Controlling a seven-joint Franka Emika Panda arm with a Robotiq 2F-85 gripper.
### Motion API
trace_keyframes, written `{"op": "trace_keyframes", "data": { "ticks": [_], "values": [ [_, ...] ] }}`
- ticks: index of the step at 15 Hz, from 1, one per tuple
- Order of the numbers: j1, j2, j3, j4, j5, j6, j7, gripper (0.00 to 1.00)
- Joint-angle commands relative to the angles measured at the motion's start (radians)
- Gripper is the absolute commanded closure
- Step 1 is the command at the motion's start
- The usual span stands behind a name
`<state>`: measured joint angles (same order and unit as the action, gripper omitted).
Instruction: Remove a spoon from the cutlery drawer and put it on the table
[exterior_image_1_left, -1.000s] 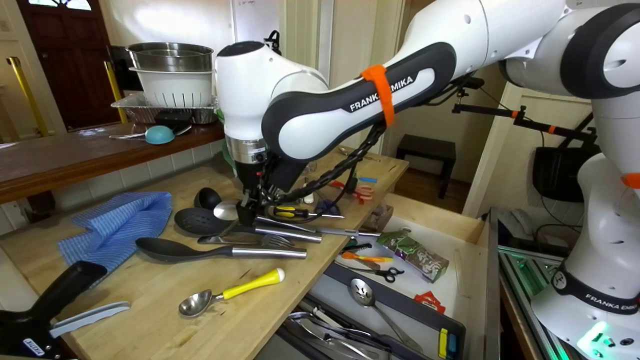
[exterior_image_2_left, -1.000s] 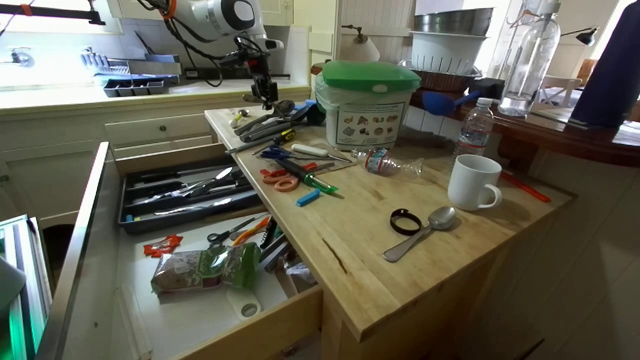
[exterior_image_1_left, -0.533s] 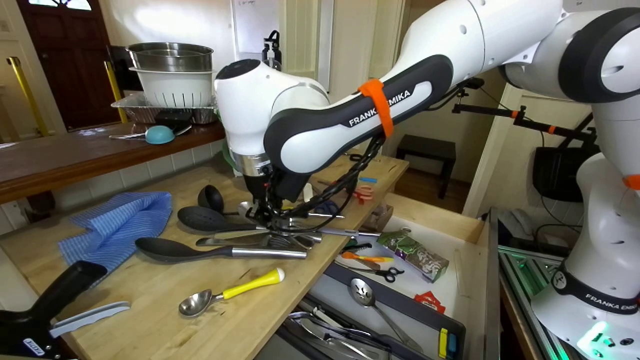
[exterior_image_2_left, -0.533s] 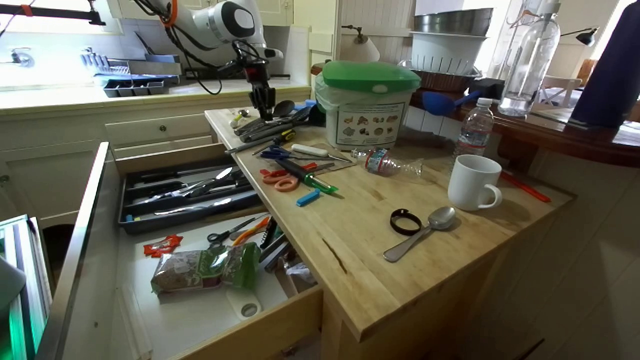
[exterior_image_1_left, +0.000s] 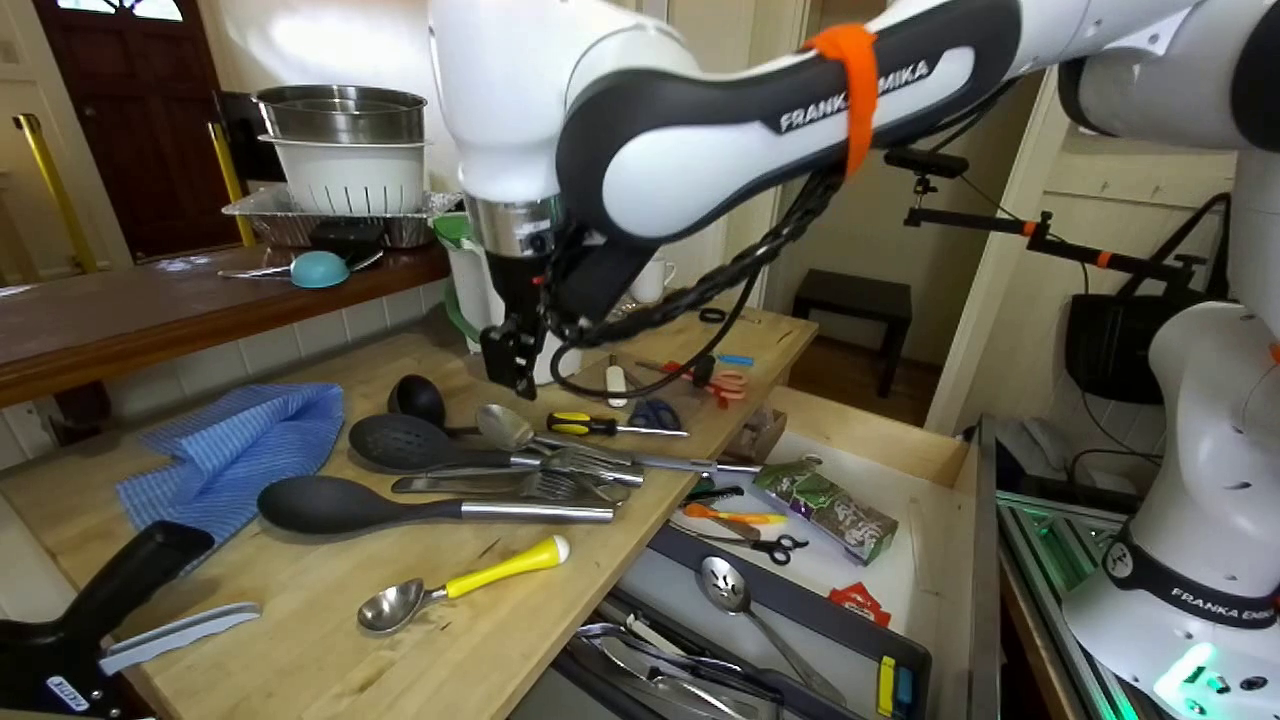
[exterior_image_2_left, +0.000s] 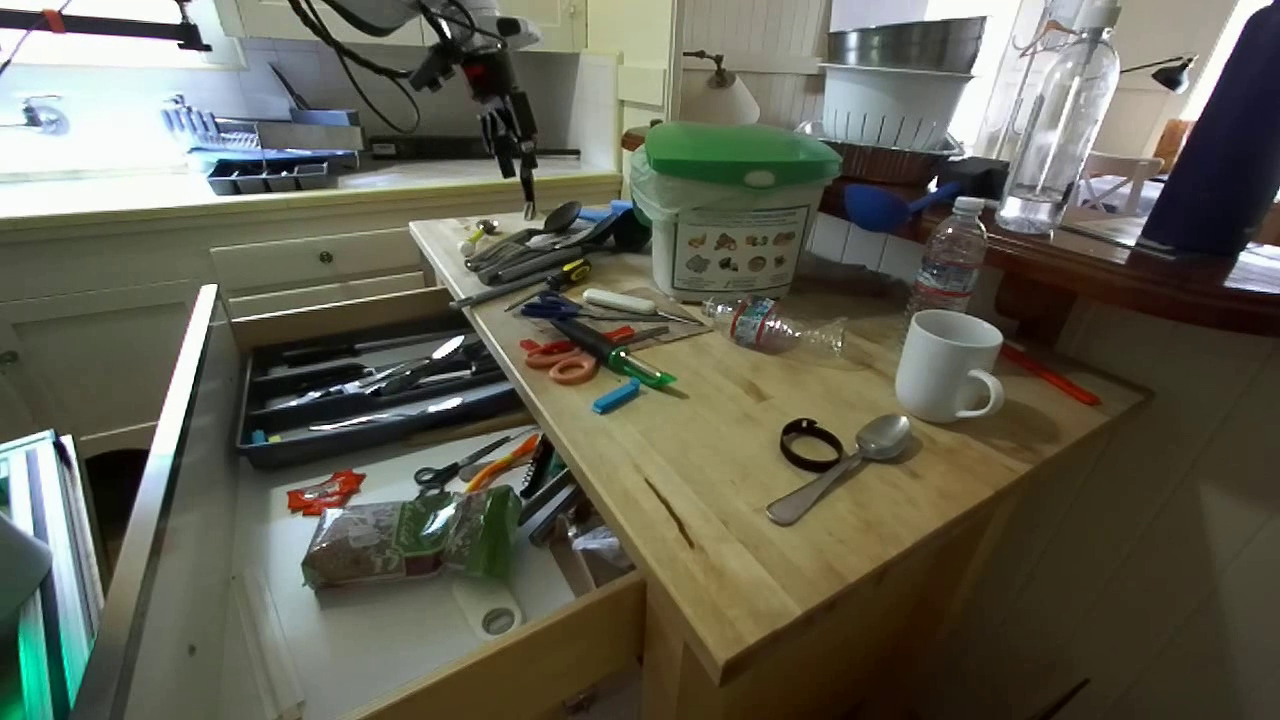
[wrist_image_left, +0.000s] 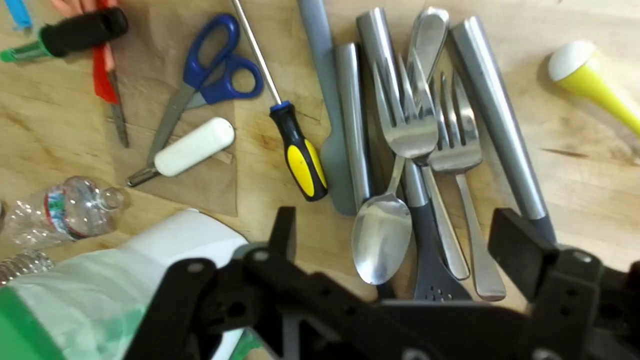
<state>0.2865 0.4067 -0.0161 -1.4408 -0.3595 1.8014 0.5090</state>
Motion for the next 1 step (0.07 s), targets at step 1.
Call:
{"op": "trace_keyframes", "data": {
  "ticks": [1],
  "values": [
    [-0.008, -0.032, 0.024, 0.002, -0.002, -0.045, 0.004, 0.00]
  ]
}}
